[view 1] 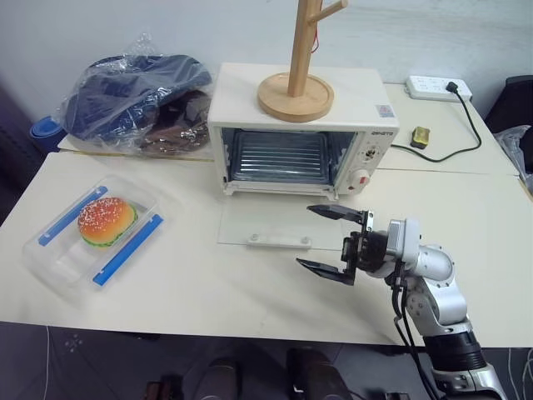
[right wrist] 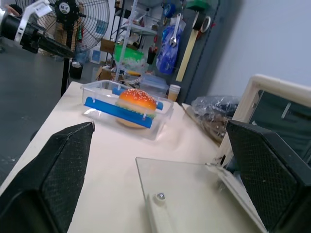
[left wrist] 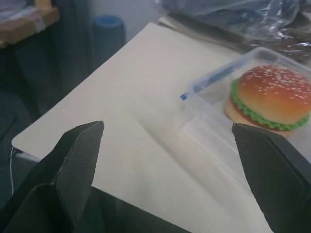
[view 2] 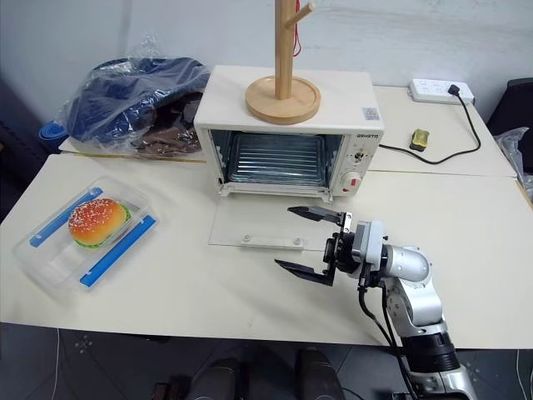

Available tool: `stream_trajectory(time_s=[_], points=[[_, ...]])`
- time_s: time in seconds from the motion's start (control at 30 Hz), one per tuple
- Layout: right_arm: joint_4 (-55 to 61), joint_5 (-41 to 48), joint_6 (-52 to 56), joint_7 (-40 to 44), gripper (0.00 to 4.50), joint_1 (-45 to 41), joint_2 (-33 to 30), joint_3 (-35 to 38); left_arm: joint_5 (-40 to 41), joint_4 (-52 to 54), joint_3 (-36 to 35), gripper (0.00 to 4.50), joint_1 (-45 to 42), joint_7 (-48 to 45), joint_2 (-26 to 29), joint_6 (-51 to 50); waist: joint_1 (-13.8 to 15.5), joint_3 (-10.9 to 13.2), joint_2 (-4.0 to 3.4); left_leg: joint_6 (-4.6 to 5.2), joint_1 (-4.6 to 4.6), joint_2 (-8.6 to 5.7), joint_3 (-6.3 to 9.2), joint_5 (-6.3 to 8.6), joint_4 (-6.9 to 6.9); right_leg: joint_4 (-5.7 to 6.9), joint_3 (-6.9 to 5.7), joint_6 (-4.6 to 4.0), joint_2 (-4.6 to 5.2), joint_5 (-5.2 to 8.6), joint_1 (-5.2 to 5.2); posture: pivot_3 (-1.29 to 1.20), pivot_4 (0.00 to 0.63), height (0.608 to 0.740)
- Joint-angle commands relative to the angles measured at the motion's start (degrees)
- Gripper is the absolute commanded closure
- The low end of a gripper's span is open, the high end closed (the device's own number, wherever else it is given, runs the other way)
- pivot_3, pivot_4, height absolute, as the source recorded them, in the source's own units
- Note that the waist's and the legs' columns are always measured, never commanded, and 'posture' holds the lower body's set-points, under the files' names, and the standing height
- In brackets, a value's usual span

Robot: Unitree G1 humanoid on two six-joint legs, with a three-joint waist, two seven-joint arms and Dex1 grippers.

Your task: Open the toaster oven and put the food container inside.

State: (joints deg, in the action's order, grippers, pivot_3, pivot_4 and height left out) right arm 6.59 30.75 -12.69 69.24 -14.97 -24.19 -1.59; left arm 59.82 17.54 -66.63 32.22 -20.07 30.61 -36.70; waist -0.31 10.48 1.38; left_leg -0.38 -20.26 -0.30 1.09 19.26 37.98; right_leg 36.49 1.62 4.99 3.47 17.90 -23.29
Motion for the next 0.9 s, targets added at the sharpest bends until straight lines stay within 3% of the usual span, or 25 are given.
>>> stream_trajectory(time_s=[0.03, 0.17, 0.37, 0.53, 0.77, 0.9], points=[[0.54, 0.23, -1.51, 0.33, 0.0, -0.53, -0.22, 0.95, 9.89, 1.07, -0.31, 0.01, -1.91, 9.51, 5.22, -9.22, -0.05, 0.0, 0.0, -0.01, -0.01, 0.0, -0.01, 0.0, 0.0, 0.01, 0.01, 0.0, 0.0, 0.0, -0.03, 0.0, 0.15, 0.74], [-0.03, -0.51, -2.14, -0.15, 0.0, -0.29, -0.26, 0.92, 16.26, -2.99, 2.6, 0.01, -4.35, 17.98, 11.76, -19.09, -0.59, 0.03, -0.06, -0.03, -0.01, -0.01, -0.07, 0.01, -0.03, 0.03, 0.07, 0.0, -0.01, 0.0, -0.07, 0.0, 0.15, 0.74], [0.7, -1.46, -2.25, -1.7, 0.0, 0.76, 0.29, 0.36, 18.16, -7.62, 7.42, 0.01, -9.88, 24.91, 17.2, -26.82, -1.49, 0.04, -0.06, -0.1, -0.02, 0.01, -0.09, 0.01, -0.11, 0.11, 0.08, -0.01, -0.06, 0.01, -0.19, 0.0, 0.15, 0.74], [0.7, -2.11, -2.37, -2.79, 0.0, 0.88, 0.59, 0.25, 19.86, -10.14, 9.72, 1.45, -14.19, 27.3, 19.69, -31.21, -1.38, 0.03, -0.06, -0.12, -0.02, 0.0, -0.1, 0.01, -0.11, 0.12, 0.09, -0.02, -0.05, 0.01, -0.21, 0.0, 0.15, 0.74], [-0.5, -3.34, -3.7, -3.39, 0.0, 0.78, 0.88, 0.32, 17.8, -13.42, 9.75, 3.56, -16.36, 23.15, 23.35, -34.38, -1.54, 0.06, -0.1, -0.16, -0.02, 0.0, -0.11, 0.01, -0.14, 0.1, 0.1, -0.03, -0.06, 0.02, -0.24, 0.0, 0.15, 0.74], [-1.66, -3.86, -4.52, -3.84, 0.0, 0.94, 0.67, 0.68, 15.74, -14.13, 9.23, 4.36, -18.52, 20.96, 26.74, -35.25, -1.41, 0.06, -0.1, -0.2, -0.03, 0.0, -0.1, -0.02, -0.23, 0.1, 0.09, -0.05, -0.06, 0.03, -0.29, 0.0, 0.15, 0.74]])
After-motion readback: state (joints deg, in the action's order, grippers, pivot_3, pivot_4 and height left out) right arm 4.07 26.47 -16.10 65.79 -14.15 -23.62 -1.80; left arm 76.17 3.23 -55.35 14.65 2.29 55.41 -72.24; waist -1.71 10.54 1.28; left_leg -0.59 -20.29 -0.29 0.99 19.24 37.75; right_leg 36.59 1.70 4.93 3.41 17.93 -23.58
